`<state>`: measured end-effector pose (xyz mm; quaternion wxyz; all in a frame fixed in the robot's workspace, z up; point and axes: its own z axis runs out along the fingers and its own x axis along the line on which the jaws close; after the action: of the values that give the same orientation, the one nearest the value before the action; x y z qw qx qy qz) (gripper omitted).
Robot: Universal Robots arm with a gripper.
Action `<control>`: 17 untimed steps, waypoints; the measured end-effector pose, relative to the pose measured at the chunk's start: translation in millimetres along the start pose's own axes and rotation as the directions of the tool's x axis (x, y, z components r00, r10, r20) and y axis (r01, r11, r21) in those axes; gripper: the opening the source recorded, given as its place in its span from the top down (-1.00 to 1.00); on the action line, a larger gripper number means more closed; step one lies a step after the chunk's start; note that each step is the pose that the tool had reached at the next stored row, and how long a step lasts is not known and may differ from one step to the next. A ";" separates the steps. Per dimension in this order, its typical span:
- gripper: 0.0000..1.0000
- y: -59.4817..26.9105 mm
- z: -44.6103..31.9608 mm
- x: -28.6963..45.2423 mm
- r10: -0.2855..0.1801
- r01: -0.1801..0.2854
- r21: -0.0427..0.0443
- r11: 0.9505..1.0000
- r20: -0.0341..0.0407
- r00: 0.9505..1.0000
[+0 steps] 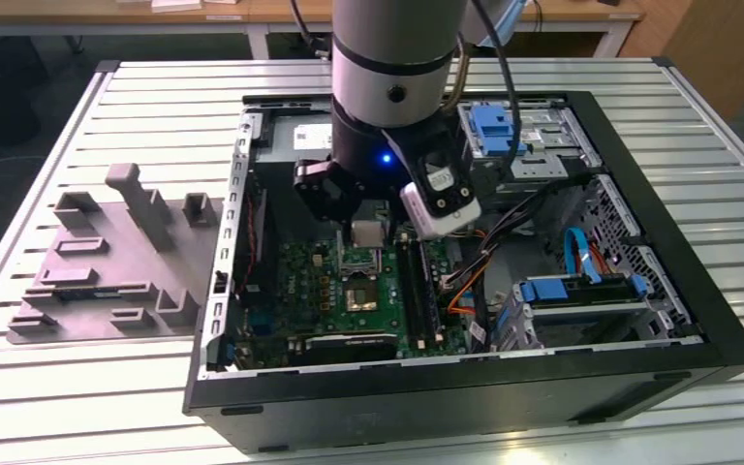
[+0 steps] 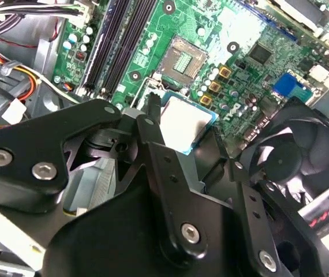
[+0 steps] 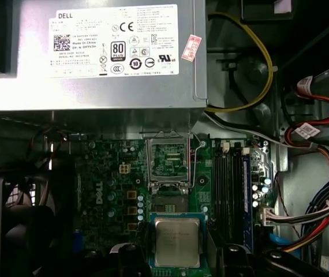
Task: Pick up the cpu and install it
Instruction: 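Place the cpu into insertion slot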
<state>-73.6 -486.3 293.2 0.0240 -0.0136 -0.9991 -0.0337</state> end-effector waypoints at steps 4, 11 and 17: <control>0.06 -0.5 7.3 -0.3 0.000 0.000 0.000 1.000 0.000 1.000; 0.06 -1.0 12.7 -0.6 0.000 0.000 0.000 1.000 0.000 1.000; 0.06 -1.0 12.8 -0.3 0.000 0.000 0.000 1.000 0.000 1.000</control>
<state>-74.0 -486.4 280.4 0.0239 -0.0136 -0.9991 -0.0337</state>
